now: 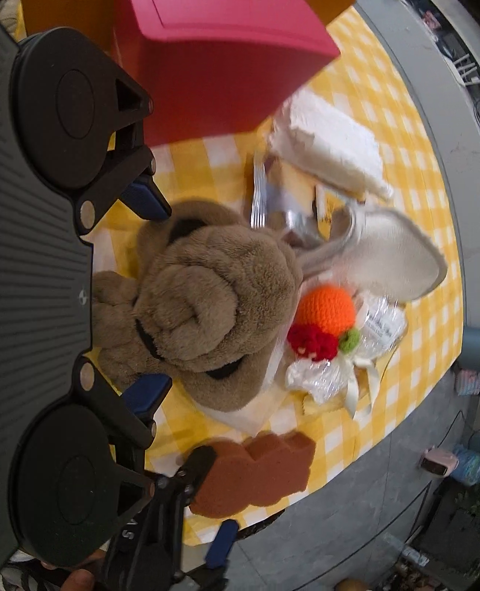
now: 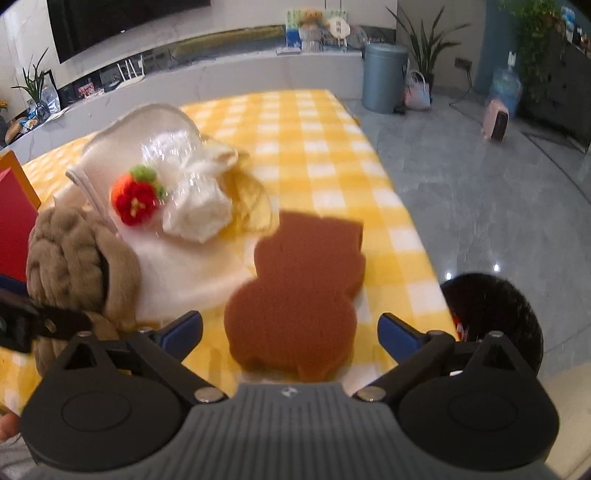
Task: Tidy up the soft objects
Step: 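Grasp the brown plush dog with the left tool while the right tool grasps the orange sponge, then drop the plush dog into the white box with the left tool while the right tool carries the sponge, then lower the orange sponge into the white box and open the right tool, then move both tools back over the table toward the tissue and knitted pouch, then grasp the white tissue with the left tool while the right tool grasps the pink knitted pouch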
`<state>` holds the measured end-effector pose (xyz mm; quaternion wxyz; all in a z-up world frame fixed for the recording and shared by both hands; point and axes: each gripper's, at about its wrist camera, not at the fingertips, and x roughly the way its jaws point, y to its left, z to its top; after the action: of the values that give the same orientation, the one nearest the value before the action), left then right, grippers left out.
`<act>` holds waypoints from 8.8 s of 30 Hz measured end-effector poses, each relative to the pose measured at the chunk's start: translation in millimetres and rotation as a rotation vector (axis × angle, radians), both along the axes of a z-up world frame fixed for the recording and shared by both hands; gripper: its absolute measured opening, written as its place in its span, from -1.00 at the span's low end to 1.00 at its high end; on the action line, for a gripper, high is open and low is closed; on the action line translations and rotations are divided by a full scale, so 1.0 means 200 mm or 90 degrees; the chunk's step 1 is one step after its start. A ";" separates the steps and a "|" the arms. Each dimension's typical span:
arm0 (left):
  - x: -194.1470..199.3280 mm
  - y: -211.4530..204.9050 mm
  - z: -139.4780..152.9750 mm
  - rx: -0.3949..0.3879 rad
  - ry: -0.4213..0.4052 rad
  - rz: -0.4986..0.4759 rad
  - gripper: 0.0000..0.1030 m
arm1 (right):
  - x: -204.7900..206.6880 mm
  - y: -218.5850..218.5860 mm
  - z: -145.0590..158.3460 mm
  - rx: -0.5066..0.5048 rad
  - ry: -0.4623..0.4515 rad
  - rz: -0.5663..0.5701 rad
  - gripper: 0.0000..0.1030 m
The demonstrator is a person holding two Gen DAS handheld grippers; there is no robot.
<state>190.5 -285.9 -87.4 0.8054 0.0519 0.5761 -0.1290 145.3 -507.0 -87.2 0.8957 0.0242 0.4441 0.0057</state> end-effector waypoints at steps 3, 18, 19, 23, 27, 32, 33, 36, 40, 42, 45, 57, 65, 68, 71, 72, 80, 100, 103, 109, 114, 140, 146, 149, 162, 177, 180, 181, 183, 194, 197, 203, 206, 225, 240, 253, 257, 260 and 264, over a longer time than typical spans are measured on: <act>0.03 0.00 -0.03 -0.016 0.016 0.022 1.00 | 0.07 -0.02 -0.02 0.021 0.007 -0.026 0.92; -0.04 0.09 0.06 -0.045 0.031 -0.016 0.29 | 0.01 -0.13 -0.01 0.092 -0.035 -0.060 0.45; -0.06 0.11 0.09 -0.047 0.026 -0.025 0.29 | -0.01 -0.13 0.02 0.097 -0.043 -0.060 0.45; -0.15 0.18 0.24 -0.060 -0.017 -0.066 0.29 | -0.08 -0.13 0.14 0.109 -0.076 -0.061 0.45; -0.23 0.28 0.45 -0.099 -0.049 -0.080 0.29 | -0.15 -0.09 0.31 0.130 -0.127 -0.057 0.45; -0.30 0.47 0.70 -0.142 -0.115 -0.089 0.29 | -0.23 0.07 0.56 0.139 -0.186 -0.019 0.45; -0.32 0.51 0.74 -0.149 -0.133 -0.086 0.29 | -0.25 0.12 0.62 0.141 -0.197 -0.010 0.45; -0.35 0.67 0.85 -0.164 -0.185 -0.079 0.29 | -0.28 0.28 0.75 0.159 -0.225 0.026 0.45; -0.36 0.96 0.92 -0.202 -0.237 0.013 0.29 | -0.30 0.54 0.89 0.185 -0.245 0.089 0.45; -0.35 1.11 0.92 -0.212 -0.242 0.051 0.29 | -0.29 0.71 0.93 0.194 -0.253 0.127 0.45; -0.35 1.34 0.88 -0.225 -0.243 0.124 0.29 | -0.28 0.96 0.96 0.211 -0.249 0.181 0.45; -0.22 1.63 0.53 -0.057 -0.232 0.192 0.25 | -0.19 1.94 0.72 0.154 -0.171 0.329 0.41; -0.25 1.70 0.44 -0.021 -0.211 0.193 0.24 | -0.03 2.02 0.51 0.095 -0.102 0.288 0.43; -0.22 1.71 0.41 -0.004 -0.212 0.183 0.25 | -0.04 2.02 0.47 0.082 -0.096 0.271 0.43; -0.27 1.76 0.36 0.016 -0.203 0.173 0.26 | -0.05 2.06 0.44 0.063 -0.098 0.250 0.43; -0.30 1.77 0.35 0.015 -0.193 0.176 0.27 | -0.06 2.06 0.43 0.063 -0.098 0.250 0.43; -0.41 2.01 0.41 -0.153 -0.161 0.202 0.71 | -0.09 2.07 0.45 0.040 -0.099 0.258 0.43; -0.52 2.27 0.44 -0.177 -0.255 0.325 0.82 | 0.05 2.39 0.31 0.032 -0.042 0.302 0.43; -0.52 2.28 0.44 -0.175 -0.259 0.335 0.82 | 0.15 2.43 0.31 0.072 -0.030 0.264 0.43; -0.53 2.34 0.43 -0.177 -0.270 0.372 0.82 | 0.33 2.48 0.21 0.162 0.053 0.194 0.44; -0.51 2.37 0.41 -0.183 -0.261 0.386 0.82 | 0.34 2.59 0.20 0.132 0.087 0.286 0.86; -0.55 2.39 0.45 -0.181 -0.279 0.379 0.82 | 0.34 2.50 0.21 0.003 0.156 0.295 -0.95; -0.54 2.39 0.44 -0.183 -0.279 0.378 0.82 | 0.36 2.59 0.18 0.002 0.155 0.313 -1.00; -0.54 2.40 0.43 -0.181 -0.275 0.378 0.82 | 0.38 2.61 0.17 0.024 0.162 0.303 -1.00; -0.54 2.40 0.43 -0.170 -0.272 0.377 0.82 | 0.33 2.62 0.18 -0.022 0.136 0.347 -0.95; -0.57 2.34 0.46 -0.159 -0.276 0.377 0.82 | 0.20 2.43 0.43 0.049 0.016 0.304 -0.77; -0.59 2.29 0.51 -0.157 -0.293 0.365 0.82 | 0.13 2.34 0.55 0.067 -0.033 0.308 -0.05; -0.60 2.27 0.53 -0.156 -0.301 0.361 0.82 | 0.10 2.31 0.59 0.062 -0.054 0.310 0.08; -0.62 2.22 0.57 -0.152 -0.315 0.351 0.82 | 0.03 2.24 0.69 0.049 -0.108 0.303 0.51; -0.59 1.81 0.73 -0.133 -0.350 0.258 0.82 | -0.20 1.67 0.92 -0.015 -0.257 0.185 0.93; -0.54 1.67 0.75 -0.151 -0.338 0.226 0.82 | -0.22 1.53 0.91 -0.115 -0.287 0.131 0.95; -0.46 1.35 0.74 -0.124 -0.332 0.157 0.82 | -0.14 1.17 0.74 -0.183 -0.240 0.018 0.95; -0.41 1.18 0.71 -0.111 -0.322 0.122 0.82 | -0.10 1.01 0.62 -0.145 -0.196 -0.011 0.95; 0.38 0.38 0.36 0.091 -0.173 -0.065 0.82 | 0.08 0.56 0.20 0.123 -0.036 -0.161 0.94; 1.00 0.38 -0.02 0.155 0.057 -0.084 0.81 | 0.10 0.57 0.17 0.115 -0.018 -0.150 0.94; 1.23 0.46 -0.22 0.104 0.167 -0.078 0.83 | 0.14 0.60 0.13 0.093 0.004 -0.135 0.94; 1.26 0.50 -0.27 0.074 0.185 -0.053 0.90 | 0.16 0.63 0.12 0.083 0.011 -0.125 0.94; 1.27 0.53 -0.31 0.064 0.181 -0.054 0.95 | 0.16 0.63 0.12 0.079 0.013 -0.123 0.94; 1.25 0.57 -0.32 0.039 0.177 -0.044 0.82 | 0.16 0.63 0.12 0.078 0.018 -0.129 0.94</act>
<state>440.0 -171.0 -152.3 0.7108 0.0779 0.6839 -0.1449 177.3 -381.5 -64.0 0.8823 0.1238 0.4505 -0.0576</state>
